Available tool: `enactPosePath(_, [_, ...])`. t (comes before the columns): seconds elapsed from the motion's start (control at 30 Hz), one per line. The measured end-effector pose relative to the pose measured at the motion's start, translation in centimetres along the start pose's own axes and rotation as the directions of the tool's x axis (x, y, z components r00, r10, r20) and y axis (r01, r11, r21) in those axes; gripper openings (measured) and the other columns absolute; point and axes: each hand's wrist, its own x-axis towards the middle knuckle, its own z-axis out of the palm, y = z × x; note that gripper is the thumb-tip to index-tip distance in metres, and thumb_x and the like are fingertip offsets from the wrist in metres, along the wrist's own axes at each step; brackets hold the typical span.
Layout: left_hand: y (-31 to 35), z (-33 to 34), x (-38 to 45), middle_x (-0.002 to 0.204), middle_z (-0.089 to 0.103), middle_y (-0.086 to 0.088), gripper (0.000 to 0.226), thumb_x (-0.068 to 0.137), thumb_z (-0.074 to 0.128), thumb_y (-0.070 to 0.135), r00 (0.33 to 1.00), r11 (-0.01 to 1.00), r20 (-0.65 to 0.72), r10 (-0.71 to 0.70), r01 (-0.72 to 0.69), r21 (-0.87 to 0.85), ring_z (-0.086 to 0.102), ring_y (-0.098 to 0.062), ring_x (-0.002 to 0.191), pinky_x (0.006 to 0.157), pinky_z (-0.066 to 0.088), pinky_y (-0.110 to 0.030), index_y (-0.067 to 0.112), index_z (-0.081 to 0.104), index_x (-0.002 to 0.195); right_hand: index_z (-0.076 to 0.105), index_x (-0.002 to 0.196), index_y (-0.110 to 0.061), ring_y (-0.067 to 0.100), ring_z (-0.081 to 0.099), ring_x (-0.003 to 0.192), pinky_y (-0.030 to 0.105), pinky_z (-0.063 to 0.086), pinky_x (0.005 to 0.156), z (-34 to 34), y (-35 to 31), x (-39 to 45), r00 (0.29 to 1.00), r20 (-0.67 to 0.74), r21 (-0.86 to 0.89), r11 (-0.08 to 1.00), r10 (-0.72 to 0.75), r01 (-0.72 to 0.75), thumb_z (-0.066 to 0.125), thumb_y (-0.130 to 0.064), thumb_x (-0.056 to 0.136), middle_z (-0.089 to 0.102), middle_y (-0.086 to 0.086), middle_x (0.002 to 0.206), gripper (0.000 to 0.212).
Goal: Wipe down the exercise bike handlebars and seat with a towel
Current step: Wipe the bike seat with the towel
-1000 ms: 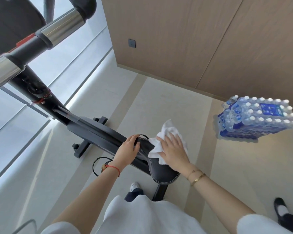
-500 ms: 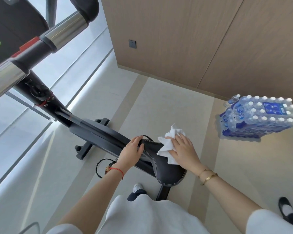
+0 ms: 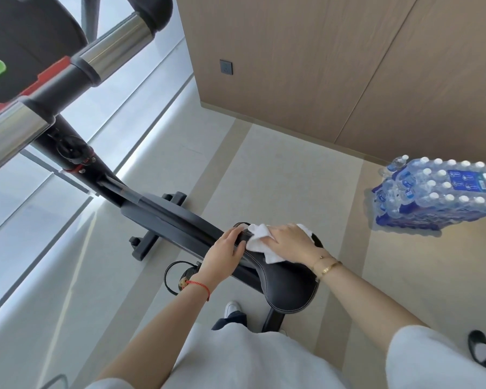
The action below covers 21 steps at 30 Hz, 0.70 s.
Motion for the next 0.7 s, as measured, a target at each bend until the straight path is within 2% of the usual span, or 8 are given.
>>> enactPosePath(0.07, [0.0, -0.1, 0.1, 0.146, 0.043, 0.009, 0.043, 0.102, 0.039, 0.036, 1.0, 1.0, 0.0, -0.015, 0.015, 0.006, 0.059, -0.014, 0.109, 0.094, 0.045, -0.029, 0.026, 0.038, 0.144, 0.059, 0.117, -0.016, 0.026, 0.057, 0.112, 0.036, 0.034, 0.089, 0.5, 2.1, -1.6, 0.992, -0.096, -0.055, 0.996, -0.076, 0.071, 0.011, -0.055, 0.088, 0.065, 0.002, 0.113, 0.068])
enactPosePath(0.17, [0.0, 0.1, 0.0, 0.146, 0.043, 0.008, 0.043, 0.102, 0.039, 0.036, 1.0, 1.0, -0.014, -0.016, 0.016, 0.002, 0.059, -0.014, 0.109, 0.095, 0.045, -0.03, 0.026, 0.039, 0.143, 0.057, 0.125, -0.021, 0.025, 0.056, 0.112, 0.036, 0.039, 0.088, 0.4, 4.0, -1.6, 0.993, -0.1, 0.048, 0.997, 0.061, -0.057, 0.022, -0.055, 0.092, 0.063, -0.001, 0.122, 0.058])
enactPosePath(0.23, [0.2, 0.1, -0.1, 0.146, 0.043, 0.007, 0.043, 0.102, 0.039, 0.036, 1.0, 1.0, -0.015, -0.019, 0.02, 0.002, 0.058, -0.015, 0.113, 0.097, 0.044, -0.03, 0.025, 0.039, 0.143, 0.058, 0.123, -0.039, 0.023, 0.063, 0.092, 0.033, 0.043, 0.079, -0.4, 4.3, -0.6, 0.975, 0.033, 0.195, 0.955, 0.22, -0.222, 0.03, -0.055, 0.093, 0.068, -0.002, 0.11, 0.045])
enactPosePath(0.3, [0.2, 0.0, -0.1, 0.147, 0.043, 0.006, 0.043, 0.102, 0.039, 0.035, 1.0, 1.0, -0.015, -0.018, 0.018, 0.008, 0.056, -0.015, 0.116, 0.097, 0.043, -0.03, 0.024, 0.039, 0.144, 0.06, 0.12, -0.044, 0.022, 0.062, 0.074, 0.032, 0.045, 0.075, -1.1, 4.3, 0.0, 0.948, 0.093, 0.305, 0.898, 0.304, -0.318, 0.026, -0.062, 0.084, 0.07, -0.001, 0.093, 0.052])
enactPosePath(0.4, [0.5, -0.1, -0.2, 0.147, 0.042, 0.005, 0.044, 0.102, 0.039, 0.034, 1.0, 1.0, -0.014, -0.011, 0.011, 0.014, 0.056, -0.015, 0.117, 0.098, 0.042, -0.029, 0.022, 0.039, 0.144, 0.062, 0.121, -0.033, 0.028, 0.061, 0.092, 0.033, 0.043, 0.077, -0.2, 4.5, -1.2, 0.889, 0.0, 0.435, 0.801, 0.457, -0.412, 0.032, -0.055, 0.091, 0.067, 0.003, 0.09, 0.047])
enactPosePath(0.53, [0.6, 0.0, -0.3, 0.147, 0.042, 0.004, 0.043, 0.102, 0.039, 0.032, 1.0, 1.0, -0.027, -0.012, 0.012, 0.007, 0.056, -0.015, 0.117, 0.098, 0.04, -0.027, 0.021, 0.039, 0.144, 0.046, 0.138, -0.02, 0.026, 0.051, 0.121, 0.032, 0.041, 0.09, 3.8, 3.9, -5.5, 0.837, -0.251, 0.591, 0.762, 0.486, -0.265, 0.047, -0.034, 0.1, 0.05, 0.005, 0.137, 0.04])
enactPosePath(0.6, [0.6, 0.1, -0.3, 0.147, 0.042, 0.004, 0.043, 0.102, 0.038, 0.032, 0.999, 1.0, -0.033, -0.019, 0.019, 0.003, 0.055, -0.016, 0.119, 0.1, 0.04, -0.028, 0.021, 0.039, 0.144, 0.035, 0.146, -0.02, 0.021, 0.044, 0.124, 0.031, 0.036, 0.1, 5.7, 3.3, -7.5, 0.821, -0.355, 0.607, 0.778, 0.446, -0.161, 0.052, -0.028, 0.098, 0.041, 0.005, 0.141, 0.051])
enactPosePath(0.7, [0.7, 0.2, -0.4, 0.148, 0.042, 0.003, 0.043, 0.103, 0.038, 0.031, 0.999, 1.0, -0.031, -0.026, 0.026, -0.002, 0.054, -0.016, 0.12, 0.1, 0.039, -0.027, 0.02, 0.039, 0.145, 0.033, 0.147, -0.023, 0.013, 0.041, 0.117, 0.028, 0.034, 0.098, 6.3, 3.4, -8.3, 0.829, -0.346, 0.631, 0.763, 0.44, -0.142, 0.056, -0.036, 0.094, 0.039, 0.0, 0.136, 0.059])
